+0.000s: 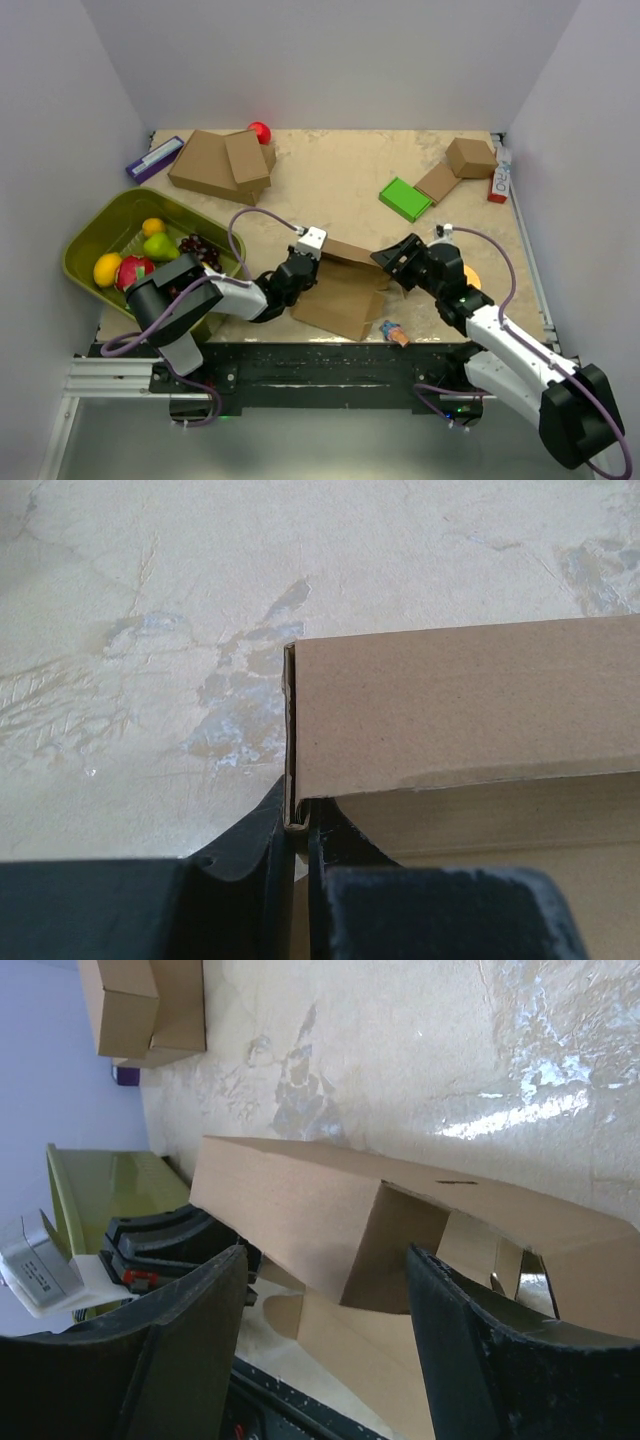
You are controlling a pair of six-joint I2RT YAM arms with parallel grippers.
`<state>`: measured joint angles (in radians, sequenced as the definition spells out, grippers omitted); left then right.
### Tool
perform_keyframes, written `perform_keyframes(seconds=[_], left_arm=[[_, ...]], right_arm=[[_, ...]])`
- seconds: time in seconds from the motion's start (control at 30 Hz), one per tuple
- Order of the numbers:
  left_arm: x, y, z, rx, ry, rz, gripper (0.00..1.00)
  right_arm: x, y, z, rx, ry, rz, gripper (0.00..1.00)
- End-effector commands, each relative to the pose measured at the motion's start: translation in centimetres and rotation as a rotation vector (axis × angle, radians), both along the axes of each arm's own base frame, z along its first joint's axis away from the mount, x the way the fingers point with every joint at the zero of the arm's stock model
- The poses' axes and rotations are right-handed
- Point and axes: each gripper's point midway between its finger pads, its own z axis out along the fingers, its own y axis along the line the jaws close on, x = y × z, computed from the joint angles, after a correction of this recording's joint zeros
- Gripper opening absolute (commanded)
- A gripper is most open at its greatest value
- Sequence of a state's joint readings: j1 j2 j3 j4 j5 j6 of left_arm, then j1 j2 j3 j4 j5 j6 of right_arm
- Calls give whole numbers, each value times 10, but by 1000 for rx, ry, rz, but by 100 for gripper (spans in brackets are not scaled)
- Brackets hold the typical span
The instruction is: Fold the paper box
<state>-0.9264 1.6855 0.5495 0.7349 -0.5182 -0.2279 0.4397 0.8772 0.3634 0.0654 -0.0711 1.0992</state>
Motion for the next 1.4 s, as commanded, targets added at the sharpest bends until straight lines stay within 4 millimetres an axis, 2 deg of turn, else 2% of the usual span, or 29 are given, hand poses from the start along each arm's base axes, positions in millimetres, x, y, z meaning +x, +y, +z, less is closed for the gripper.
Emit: perform_keyframes(seconds=[0.0,0.1,0.13,0.27,0.33,0.43,0.63,0.77,0.87,0.93,0.97,1.0,1.03,1.1,1.13,1.17,1.23,1.37], left_arm=[[-10,1,1,-22,14,13,5],[-16,4,0,-41,28,22,5],[-18,4,0,-49,33,28,4],[-29,5,-4,-62,55,24,5],[-33,7,-7,-60,66,34,4],[-40,9,-8,-67,80,54,4],[-53,6,-10,-87,105,48,4],[-59,-2,-10,-82,108,37,4],[-61,-6,-11,-60,104,41,5],[-59,-7,-11,-51,101,49,5],[-59,-6,-13,-40,100,54,5],[-57,-6,-11,-28,92,56,5],[-52,-7,-5,-23,74,74,5],[-44,-4,-5,33,67,89,5],[-37,-9,2,28,61,94,5],[-30,-3,-2,54,74,107,5],[-16,-4,1,49,94,106,5],[-3,2,0,45,106,113,5]], right_arm=[[13,9,16,104,-59,-24,65],[16,15,12,148,-44,-22,59],[19,17,19,174,-69,-24,57],[22,19,19,237,-71,-45,48],[24,18,21,255,-73,-62,46],[26,14,22,296,-73,-100,38],[26,7,14,343,-53,-165,26],[25,4,9,353,-40,-188,8],[27,-1,8,355,-43,-223,0],[28,-3,9,339,-45,-225,0],[28,-3,10,332,-47,-222,0],[27,-3,13,323,-58,-216,5],[26,-4,11,309,-54,-214,19],[22,-5,11,264,-69,-191,34],[19,-6,13,240,-74,-181,50],[19,-10,14,186,-101,-170,57],[14,-15,23,122,-123,-158,66],[10,-26,40,-48,-221,-132,68]])
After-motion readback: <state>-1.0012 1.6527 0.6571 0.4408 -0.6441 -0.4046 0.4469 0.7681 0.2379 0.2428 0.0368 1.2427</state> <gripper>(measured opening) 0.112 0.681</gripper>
